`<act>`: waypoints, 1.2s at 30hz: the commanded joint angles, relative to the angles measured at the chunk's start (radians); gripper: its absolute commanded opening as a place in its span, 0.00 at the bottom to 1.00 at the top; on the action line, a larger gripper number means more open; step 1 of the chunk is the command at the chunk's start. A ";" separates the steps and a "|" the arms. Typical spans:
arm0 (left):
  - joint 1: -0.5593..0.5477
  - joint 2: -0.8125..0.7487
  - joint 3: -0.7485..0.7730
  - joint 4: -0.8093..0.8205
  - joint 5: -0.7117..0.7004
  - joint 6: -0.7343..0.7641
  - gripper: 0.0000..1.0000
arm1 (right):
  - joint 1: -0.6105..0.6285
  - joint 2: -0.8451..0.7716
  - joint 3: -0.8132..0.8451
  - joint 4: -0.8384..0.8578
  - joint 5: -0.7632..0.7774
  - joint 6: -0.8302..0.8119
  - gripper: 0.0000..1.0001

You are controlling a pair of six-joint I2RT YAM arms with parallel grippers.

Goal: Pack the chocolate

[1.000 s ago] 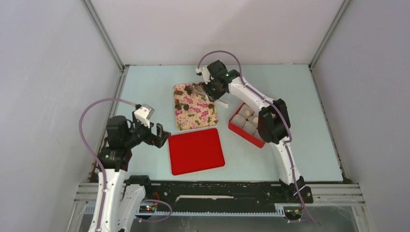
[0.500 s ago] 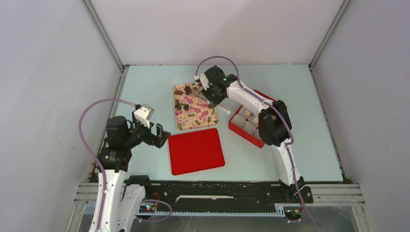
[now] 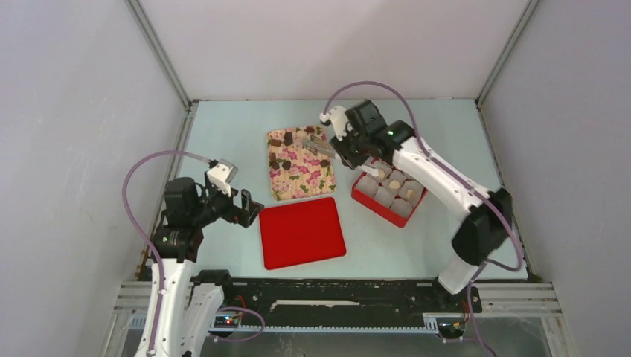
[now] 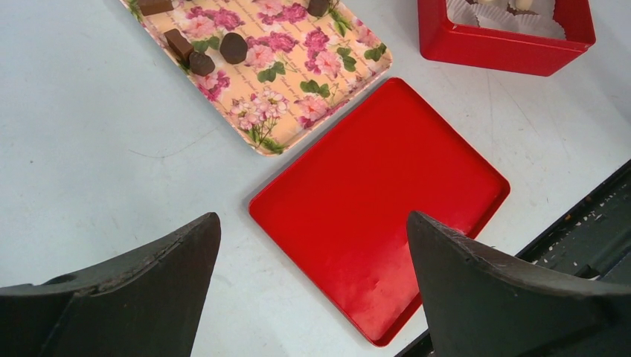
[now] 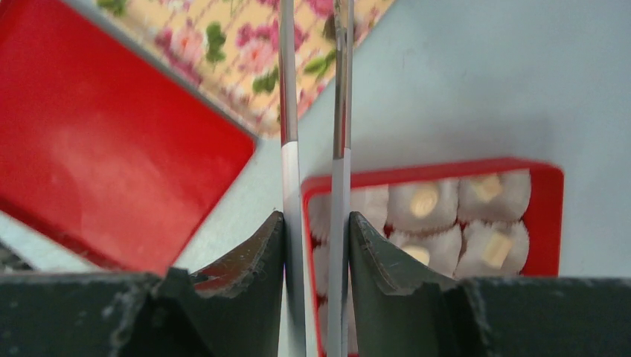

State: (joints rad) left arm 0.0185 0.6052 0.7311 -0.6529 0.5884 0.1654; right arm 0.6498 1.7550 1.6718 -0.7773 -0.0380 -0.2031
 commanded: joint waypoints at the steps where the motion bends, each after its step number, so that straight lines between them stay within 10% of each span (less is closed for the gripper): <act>1: 0.009 0.020 0.022 0.023 0.028 -0.020 0.98 | -0.035 -0.205 -0.168 -0.009 -0.055 -0.015 0.22; 16: 0.009 0.067 0.036 0.008 0.015 -0.029 0.98 | -0.323 -0.666 -0.560 -0.148 -0.106 -0.119 0.22; 36: 0.012 0.055 0.024 0.009 0.009 -0.021 0.98 | -0.388 -0.562 -0.650 -0.045 -0.262 -0.098 0.26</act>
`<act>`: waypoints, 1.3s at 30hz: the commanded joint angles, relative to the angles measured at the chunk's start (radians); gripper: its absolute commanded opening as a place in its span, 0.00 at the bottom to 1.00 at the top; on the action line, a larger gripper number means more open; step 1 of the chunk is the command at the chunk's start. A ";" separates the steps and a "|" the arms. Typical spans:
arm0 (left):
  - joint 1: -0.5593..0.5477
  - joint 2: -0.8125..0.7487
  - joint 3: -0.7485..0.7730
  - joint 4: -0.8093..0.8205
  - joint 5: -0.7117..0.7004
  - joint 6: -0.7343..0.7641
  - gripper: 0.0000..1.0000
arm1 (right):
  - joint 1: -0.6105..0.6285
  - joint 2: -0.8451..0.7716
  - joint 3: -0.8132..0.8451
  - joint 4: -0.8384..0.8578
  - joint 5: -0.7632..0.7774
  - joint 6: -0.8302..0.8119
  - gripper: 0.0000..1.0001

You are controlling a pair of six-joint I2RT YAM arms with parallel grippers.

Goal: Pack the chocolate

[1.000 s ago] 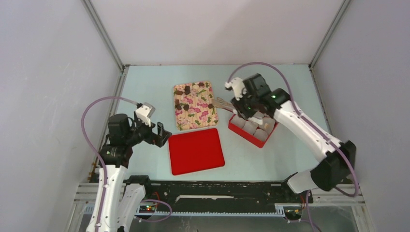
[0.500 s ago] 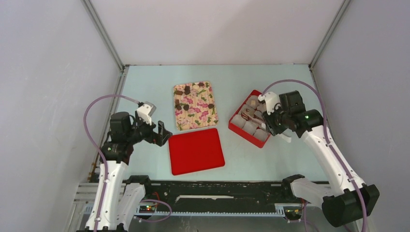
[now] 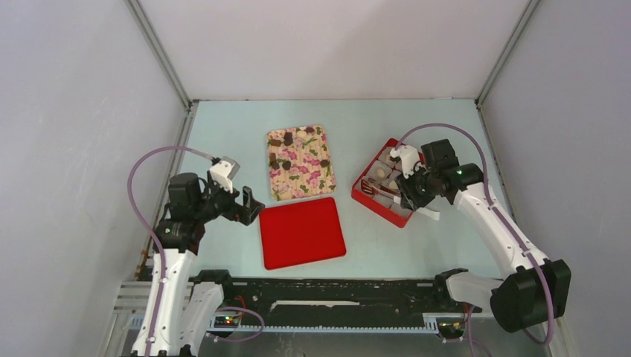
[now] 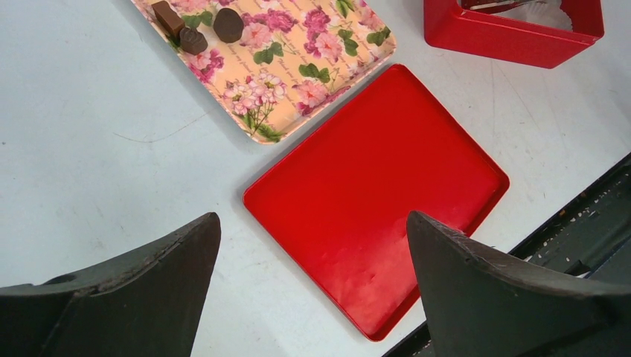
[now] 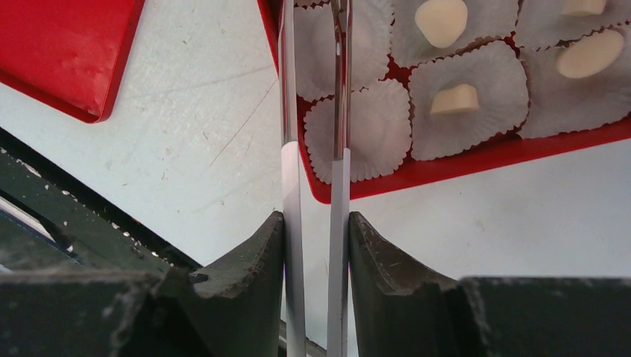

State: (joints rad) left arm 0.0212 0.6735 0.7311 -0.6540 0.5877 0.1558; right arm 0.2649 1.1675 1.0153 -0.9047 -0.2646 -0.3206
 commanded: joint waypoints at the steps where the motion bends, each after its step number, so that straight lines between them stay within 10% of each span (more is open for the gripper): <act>1: 0.010 -0.012 0.024 0.010 0.012 -0.011 0.98 | -0.003 0.032 0.006 0.087 -0.033 0.020 0.27; 27: 0.010 -0.007 0.007 0.041 0.029 -0.019 0.98 | 0.000 -0.183 0.022 0.137 -0.021 0.036 0.35; 39: 0.019 -0.067 0.001 0.034 0.025 -0.021 0.98 | 0.174 0.053 0.232 0.336 0.063 0.049 0.34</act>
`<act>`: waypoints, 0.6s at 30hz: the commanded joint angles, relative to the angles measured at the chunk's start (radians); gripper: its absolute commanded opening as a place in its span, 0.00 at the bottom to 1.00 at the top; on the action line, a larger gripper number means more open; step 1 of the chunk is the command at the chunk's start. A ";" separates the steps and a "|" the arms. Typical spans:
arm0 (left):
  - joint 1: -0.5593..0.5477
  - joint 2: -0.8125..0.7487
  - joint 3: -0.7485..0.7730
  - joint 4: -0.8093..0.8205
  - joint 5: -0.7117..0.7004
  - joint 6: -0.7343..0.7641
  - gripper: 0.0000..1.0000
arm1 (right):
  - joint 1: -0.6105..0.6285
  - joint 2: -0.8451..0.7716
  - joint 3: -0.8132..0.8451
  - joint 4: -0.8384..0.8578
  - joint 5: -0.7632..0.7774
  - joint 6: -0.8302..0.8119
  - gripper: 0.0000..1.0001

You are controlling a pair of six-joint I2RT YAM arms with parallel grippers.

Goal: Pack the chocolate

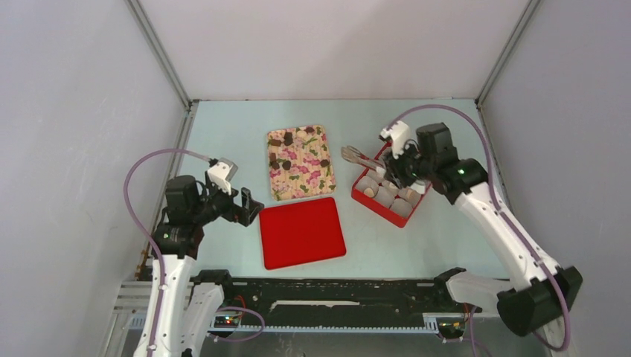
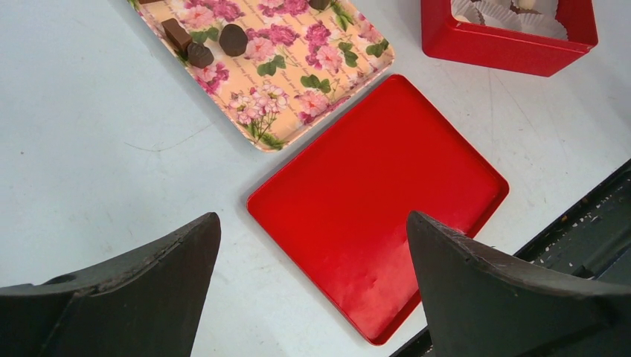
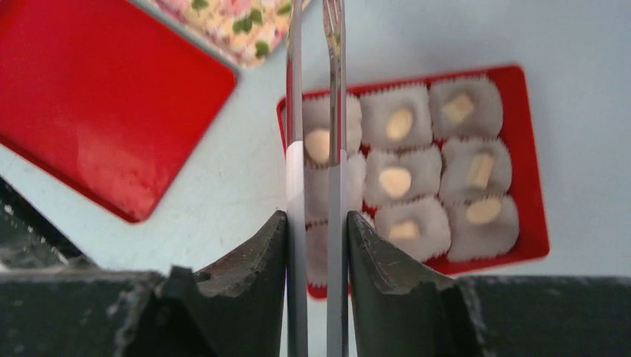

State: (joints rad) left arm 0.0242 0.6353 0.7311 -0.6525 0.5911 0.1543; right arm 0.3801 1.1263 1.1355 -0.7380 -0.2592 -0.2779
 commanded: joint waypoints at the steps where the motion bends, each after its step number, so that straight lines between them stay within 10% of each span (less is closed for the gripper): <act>1: 0.018 -0.037 -0.001 0.030 0.022 -0.022 0.98 | 0.073 0.127 0.136 0.181 0.065 0.002 0.34; 18: 0.049 -0.098 -0.018 0.044 0.037 -0.049 0.98 | 0.153 0.801 0.605 0.160 0.055 0.047 0.38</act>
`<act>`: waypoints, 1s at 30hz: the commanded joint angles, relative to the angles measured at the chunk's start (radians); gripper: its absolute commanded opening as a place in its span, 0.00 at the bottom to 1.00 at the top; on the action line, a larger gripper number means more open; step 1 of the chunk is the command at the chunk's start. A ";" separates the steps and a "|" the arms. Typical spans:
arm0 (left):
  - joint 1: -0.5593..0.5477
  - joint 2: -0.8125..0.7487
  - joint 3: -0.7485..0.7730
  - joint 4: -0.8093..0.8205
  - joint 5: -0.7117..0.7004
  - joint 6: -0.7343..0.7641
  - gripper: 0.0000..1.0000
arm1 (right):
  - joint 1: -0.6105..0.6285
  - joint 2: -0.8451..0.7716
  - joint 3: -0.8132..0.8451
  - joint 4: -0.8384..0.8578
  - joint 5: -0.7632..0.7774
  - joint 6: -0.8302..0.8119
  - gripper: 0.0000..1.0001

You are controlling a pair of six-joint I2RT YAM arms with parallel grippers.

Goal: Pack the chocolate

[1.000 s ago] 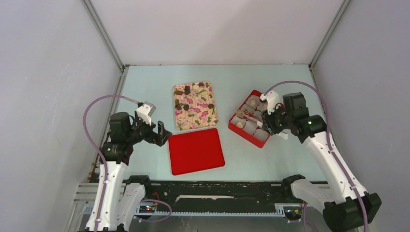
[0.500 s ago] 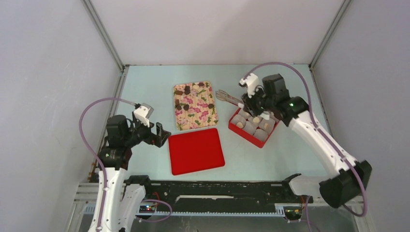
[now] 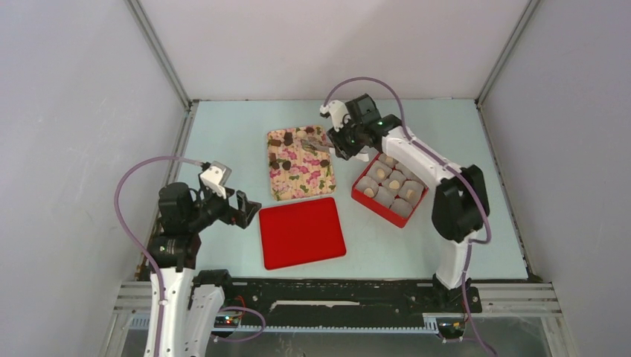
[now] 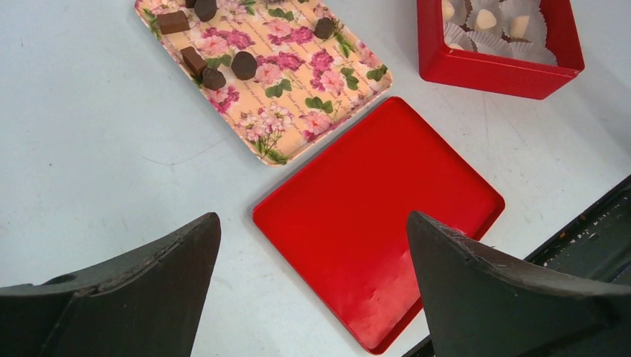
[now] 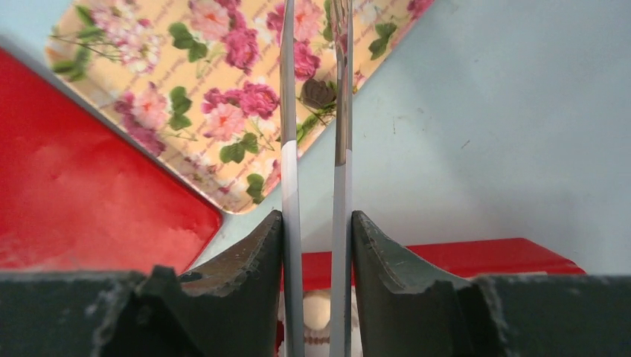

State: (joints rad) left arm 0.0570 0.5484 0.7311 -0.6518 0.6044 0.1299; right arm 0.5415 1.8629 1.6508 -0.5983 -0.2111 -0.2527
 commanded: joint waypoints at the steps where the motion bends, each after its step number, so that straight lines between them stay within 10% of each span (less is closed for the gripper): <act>1: 0.017 -0.009 -0.018 0.043 0.026 -0.025 0.98 | -0.011 0.086 0.100 0.025 0.007 0.030 0.39; 30: 0.027 0.008 -0.039 0.079 0.030 -0.018 0.98 | 0.003 0.425 0.411 0.018 0.058 0.090 0.43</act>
State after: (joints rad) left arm 0.0696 0.5522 0.7055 -0.6071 0.6102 0.1127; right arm 0.5266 2.2787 2.0022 -0.6048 -0.1753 -0.1642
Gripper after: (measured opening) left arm 0.984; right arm 0.434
